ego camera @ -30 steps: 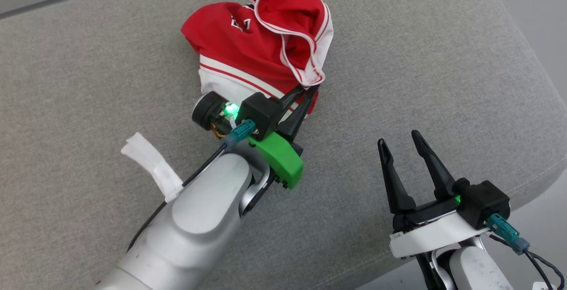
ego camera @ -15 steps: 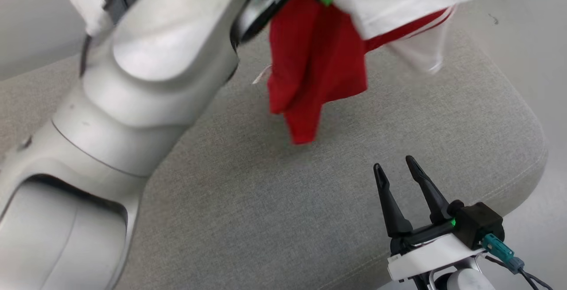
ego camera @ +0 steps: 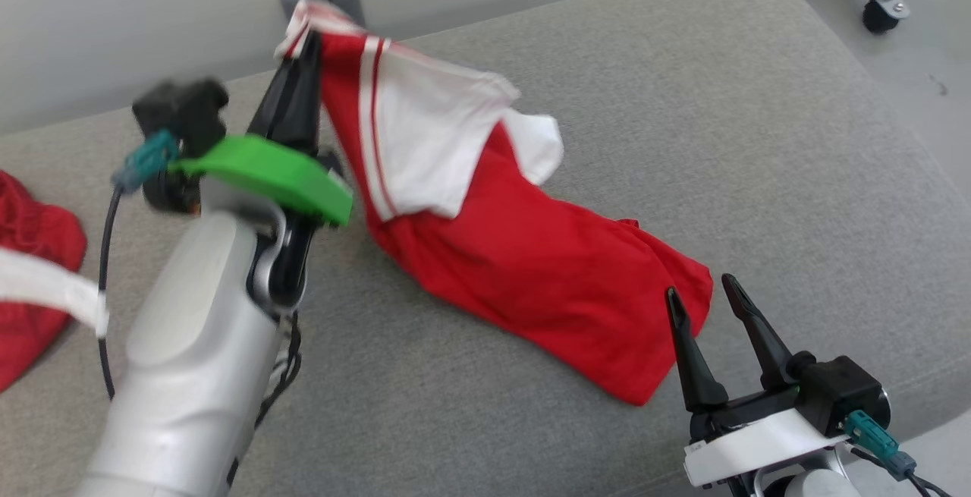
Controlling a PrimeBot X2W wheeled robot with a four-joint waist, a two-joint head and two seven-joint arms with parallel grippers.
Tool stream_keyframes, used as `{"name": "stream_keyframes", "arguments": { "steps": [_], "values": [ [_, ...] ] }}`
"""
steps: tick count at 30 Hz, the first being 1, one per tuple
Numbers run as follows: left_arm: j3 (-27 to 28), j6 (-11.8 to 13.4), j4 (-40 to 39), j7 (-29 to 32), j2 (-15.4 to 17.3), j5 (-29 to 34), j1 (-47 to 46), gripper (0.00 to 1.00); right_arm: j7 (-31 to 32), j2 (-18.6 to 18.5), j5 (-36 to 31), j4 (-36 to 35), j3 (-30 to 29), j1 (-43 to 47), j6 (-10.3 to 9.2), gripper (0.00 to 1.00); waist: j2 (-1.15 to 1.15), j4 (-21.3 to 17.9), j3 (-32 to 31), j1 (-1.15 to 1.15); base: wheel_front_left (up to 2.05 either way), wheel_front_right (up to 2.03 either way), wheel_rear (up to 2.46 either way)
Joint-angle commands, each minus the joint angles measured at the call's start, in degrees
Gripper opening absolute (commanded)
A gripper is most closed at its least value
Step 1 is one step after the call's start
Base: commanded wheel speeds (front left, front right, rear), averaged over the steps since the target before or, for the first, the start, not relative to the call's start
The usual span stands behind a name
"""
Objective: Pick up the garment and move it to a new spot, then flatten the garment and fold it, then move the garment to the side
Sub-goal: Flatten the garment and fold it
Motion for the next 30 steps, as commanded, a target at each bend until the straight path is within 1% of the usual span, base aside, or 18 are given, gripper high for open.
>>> {"name": "stream_keyframes", "arguments": {
  "steps": [1,5,9,11,16,19,20,21,22,30],
  "values": [
    [2.1,0.3,-0.7,0.0,0.5,0.3,4.1,0.00,0.1,-0.1,-0.4,-0.3,-0.4,0.6,-0.06,1.00,0.00,4.4,-0.8,0.00,0.00,0.00,0.00],
    [9.3,0.7,-3.4,0.0,0.7,2.6,15.1,0.00,0.1,-0.1,-1.3,-0.4,-0.7,1.0,-0.06,1.00,0.00,6.8,-1.2,0.00,0.00,0.00,0.00],
    [16.3,0.5,-7.1,0.0,-0.2,5.1,23.5,0.00,0.1,-0.1,-2.1,-0.5,-1.2,1.1,-0.05,1.00,0.00,8.5,-1.3,0.00,0.00,0.00,0.00],
    [18.9,0.3,-8.6,0.0,-0.6,6.6,27.0,0.00,0.1,-0.1,-2.3,-0.6,-1.4,1.3,-0.06,1.00,0.00,9.1,-1.3,0.00,0.00,0.00,0.00],
    [23.2,0.3,-12.2,0.0,-1.7,11.6,33.8,0.00,0.1,-0.1,-2.5,-0.5,-1.7,1.7,-0.06,1.00,0.00,10.2,-1.4,0.00,0.00,0.00,0.00],
    [24.7,0.2,-12.9,0.0,-2.6,12.9,35.8,0.00,0.1,-0.1,-2.5,-0.5,-2.1,1.8,-0.06,1.00,0.00,11.0,-1.2,0.00,0.00,0.00,0.00],
    [24.9,0.3,-12.7,0.0,-2.6,13.8,36.3,0.23,0.1,-0.1,-2.5,-0.4,-2.0,1.8,-0.06,1.00,0.00,11.2,-1.2,0.00,0.00,0.00,0.00],
    [25.1,0.7,-12.4,0.0,-2.6,14.7,36.6,0.49,0.1,-0.1,-2.5,-0.3,-1.9,1.7,-0.06,1.00,0.00,11.4,-1.1,0.00,0.00,0.00,0.00],
    [25.4,1.3,-12.3,0.0,-2.6,16.1,36.9,1.00,0.1,-0.1,-2.5,-0.2,-1.8,1.6,-0.06,1.00,0.00,11.5,-1.1,0.00,0.00,0.00,0.00],
    [28.7,6.6,-13.8,0.0,-3.4,23.3,40.0,1.00,0.1,-0.1,-2.0,0.0,-1.5,1.2,-0.06,1.00,0.00,11.2,-1.2,0.00,0.00,0.00,0.00]
  ]
}}
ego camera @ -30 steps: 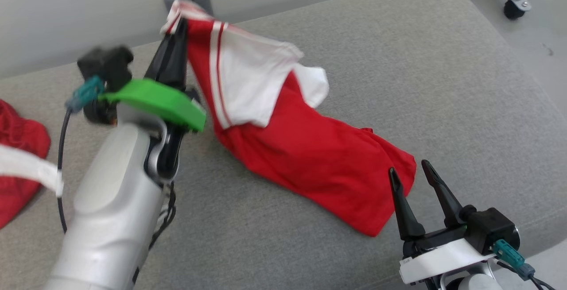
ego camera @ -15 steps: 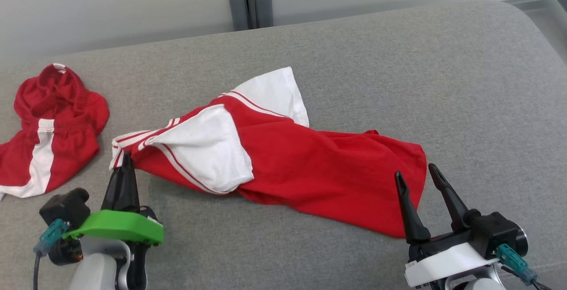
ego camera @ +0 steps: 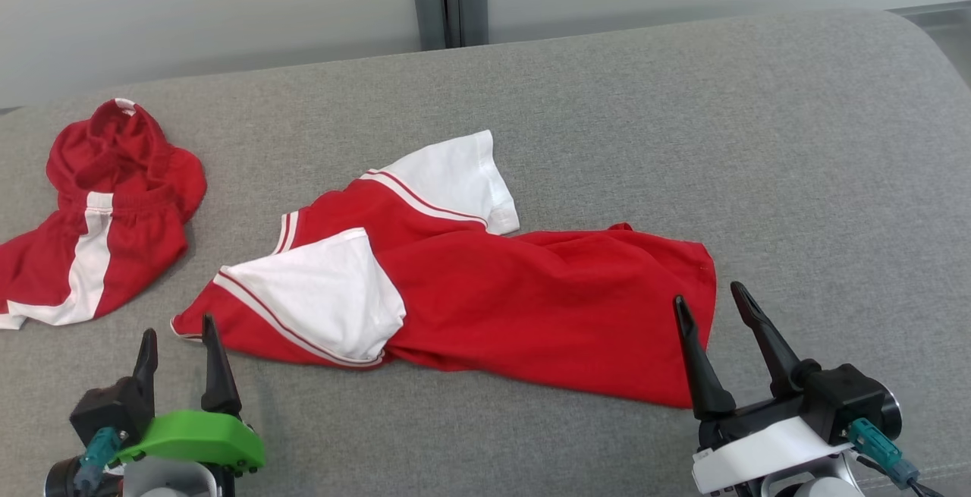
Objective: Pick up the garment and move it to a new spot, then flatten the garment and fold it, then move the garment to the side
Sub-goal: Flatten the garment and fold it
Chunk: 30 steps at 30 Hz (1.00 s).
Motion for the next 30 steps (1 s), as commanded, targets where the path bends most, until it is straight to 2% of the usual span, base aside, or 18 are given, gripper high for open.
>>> {"name": "stream_keyframes", "arguments": {
  "steps": [1,7,12,20,25,30],
  "values": [
    [-0.1,0.5,-0.6,0.0,0.4,1.8,1.2,1.00,0.1,-0.1,0.5,0.1,-0.1,0.0,-0.06,1.00,0.00,-0.3,-0.1,0.00,0.00,0.00,0.00],
    [-6.7,0.7,-5.2,0.3,4.5,13.1,-0.8,1.00,0.1,-0.1,0.3,0.1,-0.4,0.5,-0.05,1.00,0.00,-0.4,0.0,0.00,0.00,0.00,0.00],
    [-11.1,-1.9,-3.1,5.7,7.6,17.5,-8.3,1.00,0.1,-0.1,-0.3,0.1,0.7,-1.0,-0.05,1.00,0.00,-0.8,1.1,0.00,0.00,0.00,0.00],
    [-17.0,-6.1,7.7,11.4,10.8,21.3,-18.6,1.00,0.1,-0.1,1.1,-0.1,0.5,-2.9,-0.05,1.00,0.00,-3.4,5.2,0.00,0.00,0.00,0.00],
    [-19.5,-6.9,13.4,14.4,11.3,21.8,-22.6,1.00,0.1,-0.1,1.6,-0.1,0.7,-3.9,-0.05,1.00,0.00,-4.5,7.2,0.00,0.00,0.00,0.00],
    [-21.8,-7.4,15.7,13.9,11.3,21.6,-25.5,1.00,0.1,-0.1,2.5,0.2,0.4,-4.3,-0.05,1.00,0.00,-4.7,8.6,0.00,0.00,0.00,0.00]
  ]
}}
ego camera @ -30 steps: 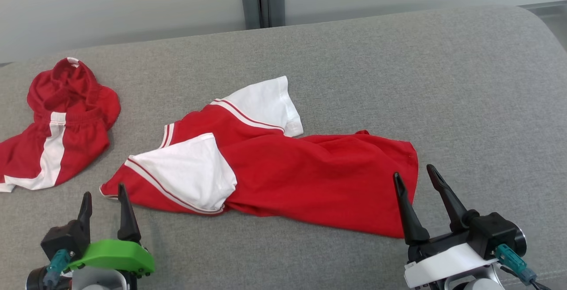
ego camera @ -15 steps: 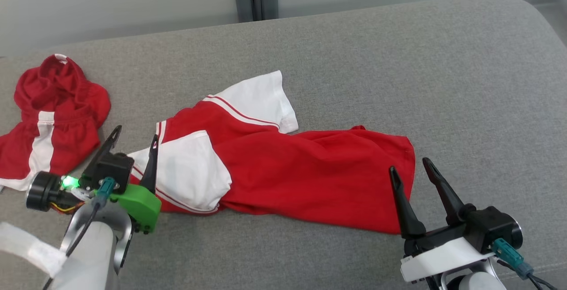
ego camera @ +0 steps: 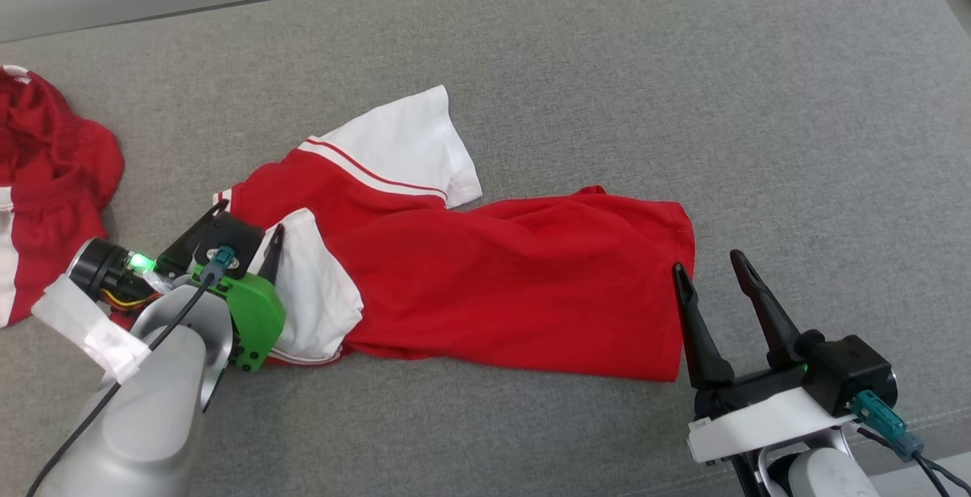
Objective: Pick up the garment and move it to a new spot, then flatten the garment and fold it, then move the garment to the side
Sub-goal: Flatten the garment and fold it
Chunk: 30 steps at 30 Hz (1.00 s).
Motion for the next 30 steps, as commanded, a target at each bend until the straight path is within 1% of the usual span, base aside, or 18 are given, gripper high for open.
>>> {"name": "stream_keyframes", "arguments": {
  "steps": [1,3,5,8,12,17,21,25,26,29,30],
  "values": [
    [-0.9,-0.1,0.3,-0.5,0.0,-0.4,-1.5,1.00,0.1,-0.1,0.4,0.2,0.0,-0.7,-0.04,1.00,0.00,-0.3,0.9,0.00,0.00,0.00,0.00],
    [-2.0,-0.4,0.7,-0.3,-0.4,-1.2,-2.2,1.00,0.1,-0.1,0.6,0.3,0.2,-1.0,-0.04,1.00,0.00,-0.3,1.2,0.00,0.00,0.00,0.00],
    [-3.5,-0.5,1.0,0.7,0.0,-1.5,-3.1,1.00,0.1,-0.1,0.7,0.3,0.5,-1.3,-0.04,1.00,0.00,-0.5,1.4,0.00,0.00,0.00,0.00],
    [-5.4,-0.6,1.1,2.2,1.0,-2.1,-3.5,1.00,0.1,-0.1,0.9,0.5,0.9,-1.5,-0.05,1.00,0.00,-1.1,1.5,0.00,0.00,0.00,0.00],
    [-7.4,-0.6,-1.0,3.7,2.8,-3.4,-2.2,1.00,0.1,-0.1,1.6,0.5,0.6,-1.4,-0.04,1.00,0.00,-1.9,1.2,0.00,0.00,0.00,0.00],
    [-11.3,-0.6,-6.9,5.4,6.0,-4.3,0.5,1.00,0.1,-0.1,1.8,0.5,0.4,-0.8,-0.04,1.00,0.00,-2.7,1.0,0.00,0.00,0.00,0.00],
    [-13.3,-0.6,-11.5,7.3,8.2,-5.2,2.6,1.00,0.1,-0.1,2.0,0.2,0.3,-0.9,-0.04,1.00,0.00,-3.0,1.4,0.00,0.00,0.00,0.00],
    [-14.6,-0.6,-13.4,9.6,9.9,-5.6,2.7,1.00,0.1,-0.1,2.0,0.5,0.6,-1.4,-0.05,1.00,0.00,-3.3,1.6,0.00,0.00,0.00,0.00],
    [-14.7,-0.6,-13.6,9.9,10.1,-5.8,2.5,0.99,0.1,-0.1,2.0,0.5,0.6,-1.5,-0.04,1.00,0.00,-3.3,1.6,0.00,0.00,0.00,0.00],
    [-16.4,-0.6,-14.2,10.8,10.7,-6.6,2.1,0.79,0.1,-0.1,2.0,0.7,0.7,-1.7,-0.05,1.00,0.00,-3.6,1.2,0.00,0.00,0.00,0.00],
    [-17.4,-0.6,-14.4,11.0,11.0,-7.0,2.0,0.78,0.1,-0.1,1.9,0.7,0.7,-1.6,-0.04,1.00,0.00,-3.6,1.1,0.00,0.00,0.00,0.00]
  ]
}}
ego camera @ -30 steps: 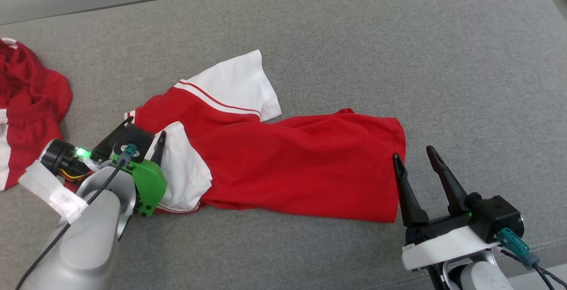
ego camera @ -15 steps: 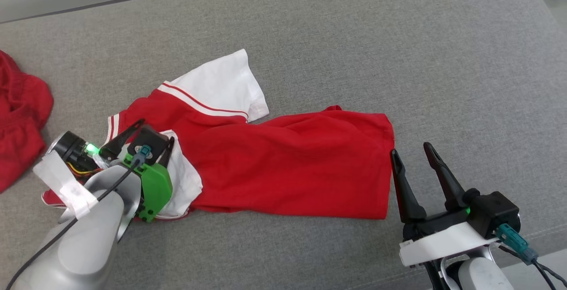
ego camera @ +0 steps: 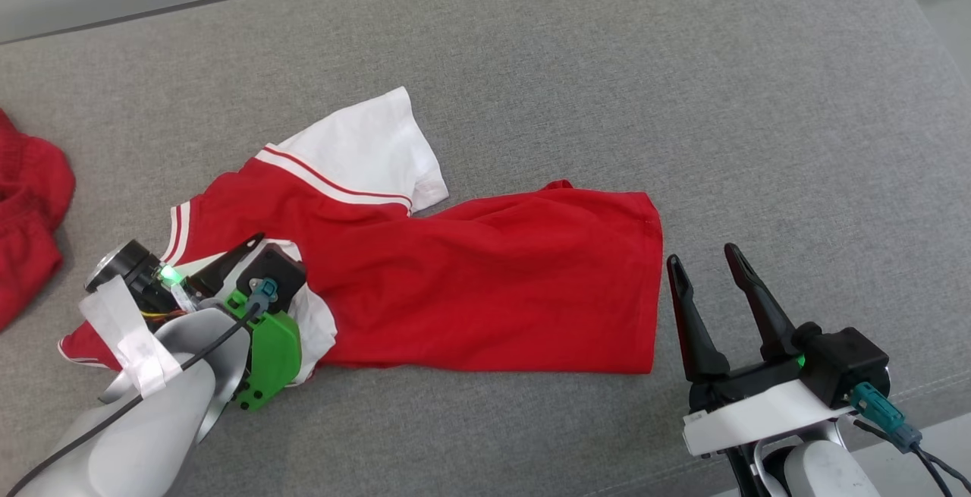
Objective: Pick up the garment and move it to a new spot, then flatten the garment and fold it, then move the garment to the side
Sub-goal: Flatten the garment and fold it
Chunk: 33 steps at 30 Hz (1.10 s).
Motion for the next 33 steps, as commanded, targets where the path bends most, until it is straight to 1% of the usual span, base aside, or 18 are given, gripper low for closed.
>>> {"name": "stream_keyframes", "arguments": {
  "steps": [1,5,6,8,10,12,14,16,17,20,23,29,33],
  "values": [
    [-1.1,-0.1,0.1,0.4,0.7,-1.0,-0.3,0.78,0.1,-0.1,0.1,0.2,0.0,-0.3,-0.04,1.00,0.00,-0.2,-0.3,0.00,0.00,0.00,0.00],
    [-4.0,-0.1,0.4,0.8,1.4,-2.1,-1.5,0.80,0.1,-0.1,0.0,0.3,0.1,0.1,-0.04,1.00,0.00,-0.4,-0.9,0.00,0.00,0.00,0.00],
    [-4.6,-0.1,0.6,0.8,1.6,-2.3,-1.9,0.78,0.1,-0.1,-0.1,0.3,0.2,0.1,-0.05,1.00,0.00,-0.4,-0.9,0.00,0.00,0.00,0.00],
    [-5.8,-0.1,1.3,0.5,1.9,-2.4,-2.7,0.78,0.1,-0.1,-0.3,0.3,0.3,0.2,-0.04,1.00,0.00,-0.6,-1.0,0.00,0.00,0.00,0.00],
    [-6.6,-0.1,2.2,0.4,2.1,-2.6,-3.6,0.81,0.1,-0.1,-0.4,0.3,0.5,0.3,-0.04,1.00,0.00,-0.8,-1.1,0.00,0.00,0.00,0.00],
    [-7.5,-0.1,3.2,0.0,2.0,-2.9,-4.4,0.78,0.1,-0.1,-0.5,0.3,0.6,0.4,-0.04,1.00,0.00,-0.9,-1.1,0.00,0.00,0.00,0.00],
    [-8.2,-0.1,4.8,-0.2,1.9,-3.4,-5.2,0.51,0.1,-0.1,-0.4,0.4,0.6,0.5,-0.05,1.00,0.00,-1.0,-1.1,0.00,0.00,0.00,0.00],
    [-8.8,-0.1,6.5,-0.2,1.9,-4.5,-5.5,0.13,0.1,-0.1,-0.4,0.5,0.7,0.5,-0.04,1.00,0.00,-1.2,-1.2,0.00,0.00,0.00,0.00],
    [-9.1,-0.1,7.2,0.0,1.8,-5.1,-5.4,0.00,0.1,-0.1,-0.5,0.5,0.8,0.5,-0.04,1.00,0.00,-1.3,-1.3,0.00,0.00,0.00,0.00],
    [-8.9,0.1,8.3,-0.8,1.8,-6.2,-5.5,0.00,0.1,-0.1,-0.5,0.3,0.5,0.7,-0.04,1.00,0.00,-1.5,-1.6,0.00,0.00,0.00,0.00],
    [-8.1,1.4,7.7,-2.4,2.1,-7.1,-4.3,0.00,0.1,-0.1,-0.5,0.2,0.1,1.2,-0.05,1.00,0.00,-1.4,-2.0,0.00,0.00,0.00,0.00],
    [-4.6,6.5,1.8,-8.1,2.5,-10.0,0.6,0.00,0.1,-0.1,-0.7,0.8,-1.3,2.2,-0.04,1.00,0.00,0.4,-3.2,0.00,0.00,0.00,0.00],
    [-1.3,10.8,-4.5,-11.7,3.8,-12.4,5.0,0.00,0.0,-0.1,0.3,4.7,-1.6,2.0,-0.04,1.00,0.00,2.4,-4.0,0.00,0.00,0.00,0.00]
  ]
}}
